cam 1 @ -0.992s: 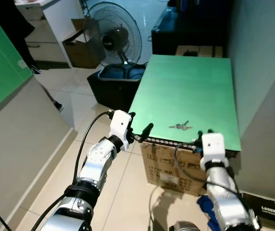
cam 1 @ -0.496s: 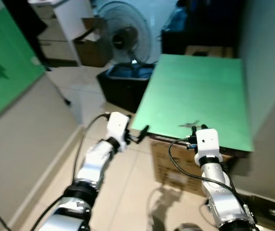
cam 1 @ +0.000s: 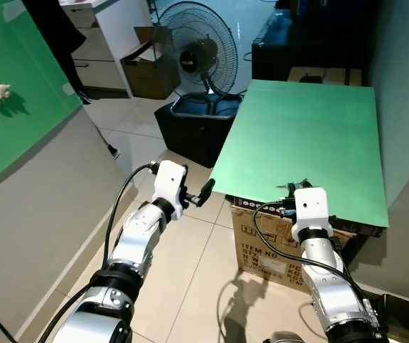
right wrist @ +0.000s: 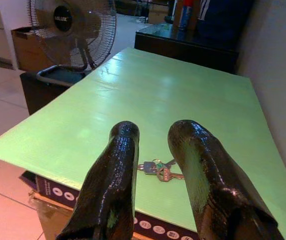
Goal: Hang keys on a hook
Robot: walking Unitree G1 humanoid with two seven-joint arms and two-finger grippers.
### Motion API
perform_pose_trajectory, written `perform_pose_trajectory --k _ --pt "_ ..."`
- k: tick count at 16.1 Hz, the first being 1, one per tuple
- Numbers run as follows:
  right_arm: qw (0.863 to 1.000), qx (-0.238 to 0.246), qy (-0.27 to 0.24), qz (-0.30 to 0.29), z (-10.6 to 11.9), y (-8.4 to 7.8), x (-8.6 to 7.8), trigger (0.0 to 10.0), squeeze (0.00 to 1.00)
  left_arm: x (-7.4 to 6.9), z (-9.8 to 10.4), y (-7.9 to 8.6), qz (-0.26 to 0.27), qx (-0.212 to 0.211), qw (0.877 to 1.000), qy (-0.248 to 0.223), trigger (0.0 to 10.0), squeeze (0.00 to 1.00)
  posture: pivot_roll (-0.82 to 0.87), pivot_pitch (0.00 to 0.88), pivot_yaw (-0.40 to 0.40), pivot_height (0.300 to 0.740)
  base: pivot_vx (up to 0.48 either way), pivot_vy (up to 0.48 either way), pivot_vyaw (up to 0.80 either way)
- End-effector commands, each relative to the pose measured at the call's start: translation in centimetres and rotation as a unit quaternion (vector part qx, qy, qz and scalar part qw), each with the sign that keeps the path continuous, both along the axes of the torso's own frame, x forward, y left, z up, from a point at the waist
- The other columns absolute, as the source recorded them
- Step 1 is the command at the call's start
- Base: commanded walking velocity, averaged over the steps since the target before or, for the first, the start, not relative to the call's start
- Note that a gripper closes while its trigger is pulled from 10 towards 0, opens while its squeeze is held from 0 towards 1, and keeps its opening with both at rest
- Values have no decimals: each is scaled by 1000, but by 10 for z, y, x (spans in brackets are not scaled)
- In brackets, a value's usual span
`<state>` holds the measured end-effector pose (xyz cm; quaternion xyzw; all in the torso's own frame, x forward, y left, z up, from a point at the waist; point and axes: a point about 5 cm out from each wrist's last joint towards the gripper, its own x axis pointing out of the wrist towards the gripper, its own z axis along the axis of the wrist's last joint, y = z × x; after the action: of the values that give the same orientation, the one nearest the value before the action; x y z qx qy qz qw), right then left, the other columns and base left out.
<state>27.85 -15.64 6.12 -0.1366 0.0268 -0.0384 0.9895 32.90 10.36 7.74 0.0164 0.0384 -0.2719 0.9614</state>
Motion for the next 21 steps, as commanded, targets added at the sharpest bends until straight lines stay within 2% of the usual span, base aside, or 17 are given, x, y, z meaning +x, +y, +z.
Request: perform_pose_trajectory --k 1,2,4,5,7,9,11,14,21 --pt "1000 5 -3 11 1 6 2 10000 0 2 1 3 7 -6 1000 4 10000 0 -265 0 175 740 0 0 0" --pt "1000 3 1 20 1 5 1 10000 0 1 -1 0 15 -13 1000 10 10000 0 -233 0 120 740 0 0 0" --pt "998 -13 6 67 4 8 7 10000 0 -6 -11 11 73 -7 997 11 10000 0 -114 0 -16 740 0 0 0" --pt "995 -25 10 96 6 11 14 10000 0 -12 -15 18 88 6 996 7 10000 0 -82 0 -46 740 0 0 0" --pt "994 -27 11 106 9 15 21 10000 0 -18 -22 24 98 13 995 17 10000 0 -68 0 -71 740 0 0 0" --pt "993 -27 8 117 12 21 25 10000 0 -21 -26 27 113 14 993 22 10000 0 -72 0 -72 740 0 0 0" --pt "993 -27 8 117 11 21 25 10000 0 -20 -22 17 92 6 996 13 10000 0 -99 0 -44 740 0 0 0" --pt "995 -23 7 101 9 17 22 10000 0 -15 -15 11 76 -5 997 7 10000 0 -131 0 -8 740 0 0 0" --pt "997 -24 -7 79 6 12 12 10000 0 -9 -8 -3 18 -6 1000 2 10000 0 -191 0 53 740 0 -343 0"
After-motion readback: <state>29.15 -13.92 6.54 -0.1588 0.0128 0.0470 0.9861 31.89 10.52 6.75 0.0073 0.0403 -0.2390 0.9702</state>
